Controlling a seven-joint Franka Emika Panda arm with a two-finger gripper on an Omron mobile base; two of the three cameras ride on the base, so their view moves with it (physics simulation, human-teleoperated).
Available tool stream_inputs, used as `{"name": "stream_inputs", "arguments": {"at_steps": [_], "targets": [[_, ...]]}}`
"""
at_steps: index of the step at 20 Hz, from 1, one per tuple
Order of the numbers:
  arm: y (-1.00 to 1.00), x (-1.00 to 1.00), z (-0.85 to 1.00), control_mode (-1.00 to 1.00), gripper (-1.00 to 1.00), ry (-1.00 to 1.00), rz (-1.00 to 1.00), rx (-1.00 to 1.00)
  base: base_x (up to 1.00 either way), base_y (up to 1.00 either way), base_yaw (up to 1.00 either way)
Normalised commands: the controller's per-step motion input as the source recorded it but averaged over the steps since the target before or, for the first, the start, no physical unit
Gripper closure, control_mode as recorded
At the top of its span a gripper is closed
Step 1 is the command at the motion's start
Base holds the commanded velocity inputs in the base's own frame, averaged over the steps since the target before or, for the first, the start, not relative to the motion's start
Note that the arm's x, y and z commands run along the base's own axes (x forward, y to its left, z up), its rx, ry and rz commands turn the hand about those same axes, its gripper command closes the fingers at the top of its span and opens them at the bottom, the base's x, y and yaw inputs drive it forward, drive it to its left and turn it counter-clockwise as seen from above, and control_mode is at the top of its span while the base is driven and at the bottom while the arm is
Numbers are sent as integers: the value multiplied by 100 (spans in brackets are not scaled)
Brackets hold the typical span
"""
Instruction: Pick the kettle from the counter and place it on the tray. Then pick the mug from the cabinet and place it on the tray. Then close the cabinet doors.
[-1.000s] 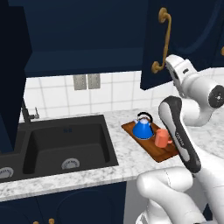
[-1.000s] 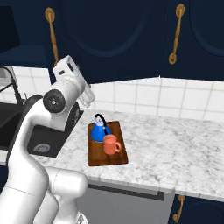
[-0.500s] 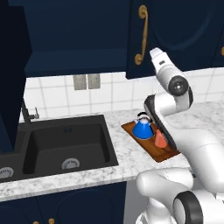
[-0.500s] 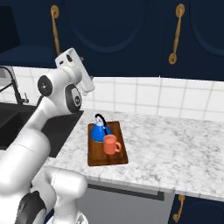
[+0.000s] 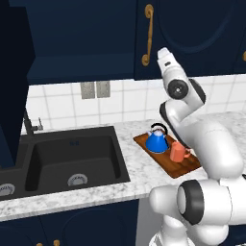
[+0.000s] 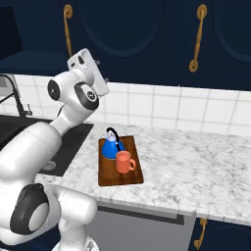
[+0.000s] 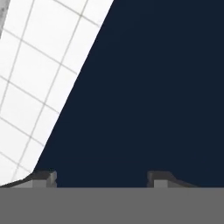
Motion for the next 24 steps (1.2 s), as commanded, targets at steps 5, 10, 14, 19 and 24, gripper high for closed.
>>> {"name": "stream_inputs", "arguments": {"at_steps": [5, 10, 14, 19, 24], "targets": [[-29, 36, -11, -100, -100, 15, -4, 0, 0, 0, 0], [-48, 1, -26, -100, -100, 28, -9, 0, 0, 0, 0], [-64, -17, -25, -100, -100, 35, -15, 0, 0, 0, 0], [-68, -36, -20, -100, -100, 35, -18, 2, 0, 0, 0], [-44, -91, 4, -100, -100, 13, -18, 9, 0, 0, 0]]}}
